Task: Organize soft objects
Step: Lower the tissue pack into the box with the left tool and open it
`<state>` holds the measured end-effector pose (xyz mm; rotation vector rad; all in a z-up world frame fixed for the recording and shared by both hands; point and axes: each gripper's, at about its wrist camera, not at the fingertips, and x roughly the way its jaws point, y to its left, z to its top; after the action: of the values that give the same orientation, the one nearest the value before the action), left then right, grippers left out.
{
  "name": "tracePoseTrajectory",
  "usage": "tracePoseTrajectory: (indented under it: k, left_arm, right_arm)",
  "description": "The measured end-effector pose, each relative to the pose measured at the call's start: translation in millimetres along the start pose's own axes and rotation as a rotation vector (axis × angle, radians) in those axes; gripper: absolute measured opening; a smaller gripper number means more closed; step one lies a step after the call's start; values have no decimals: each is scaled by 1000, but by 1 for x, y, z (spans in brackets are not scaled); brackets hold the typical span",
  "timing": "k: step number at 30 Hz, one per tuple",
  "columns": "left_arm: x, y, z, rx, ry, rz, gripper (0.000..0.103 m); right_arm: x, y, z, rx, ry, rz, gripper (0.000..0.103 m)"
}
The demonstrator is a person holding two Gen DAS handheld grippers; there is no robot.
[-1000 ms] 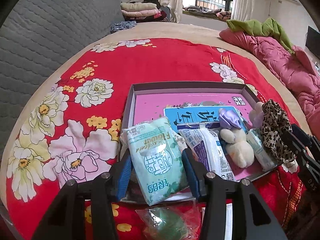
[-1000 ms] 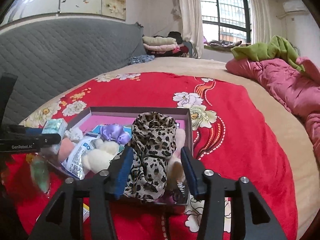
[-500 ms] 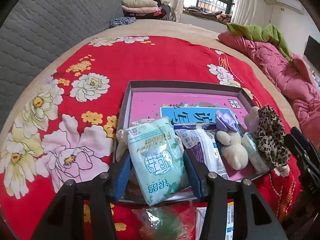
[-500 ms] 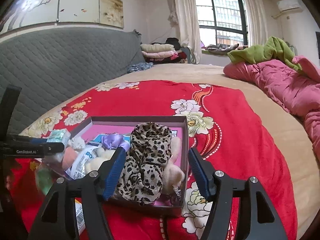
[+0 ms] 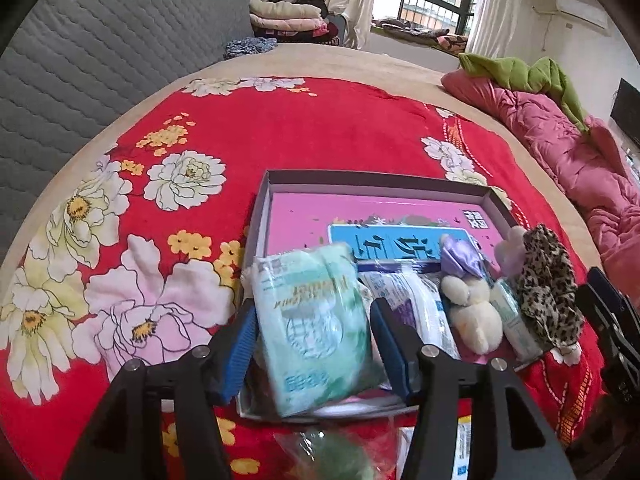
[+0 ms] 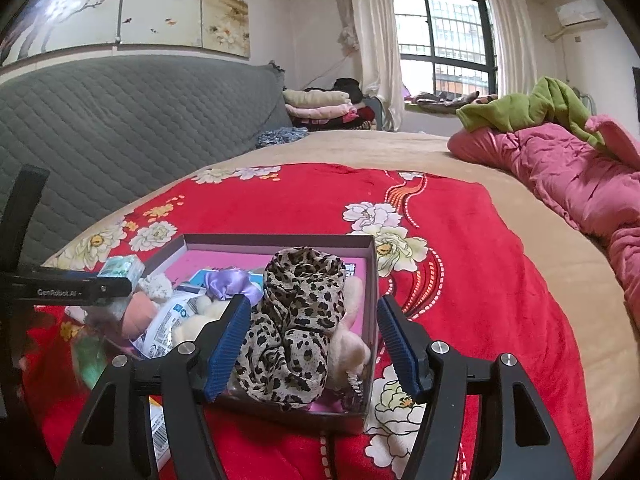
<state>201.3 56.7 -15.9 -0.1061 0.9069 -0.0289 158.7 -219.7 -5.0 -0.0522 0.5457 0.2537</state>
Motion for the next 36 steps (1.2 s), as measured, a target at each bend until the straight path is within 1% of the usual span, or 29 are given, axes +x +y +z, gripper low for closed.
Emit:
tracePoseTrajectory:
  k: [4,6,11,16,18,25,29,32,36]
  left_arm:
    - [9,9,4,-43,24,4,57]
    - [10,9,4,-43,29,7,57]
    - [1,9,5,-40,3,5,59]
    - [-7,10,10,-44,-17,7,60]
    - [-8,11,11,-46,-20,5,60]
    - [-12,14,12,-58,-32,10,60]
    - [-20,17,14,-67,-69,17,60]
    - [-25,22,18,-83,-82,10,60]
    - [-32,29,20,-106,-108,22,60]
  right_arm:
    - [0,0,0,0,1,4,67]
    - [0,0,0,1,0,4,67]
    - [-1,1,-1,-1,-3,5,67]
    - [-2,1,-1,-4,-6,7,69]
    - [-2,2,-1,-4,-8,6,71]
    - [-2,2,0,0,-7,16,72]
    - [-3,2,0,-2,-10,14,72]
    - [-2,2,0,-1,-11,11,72]
    - [-2,1,0,2,-9,10,73]
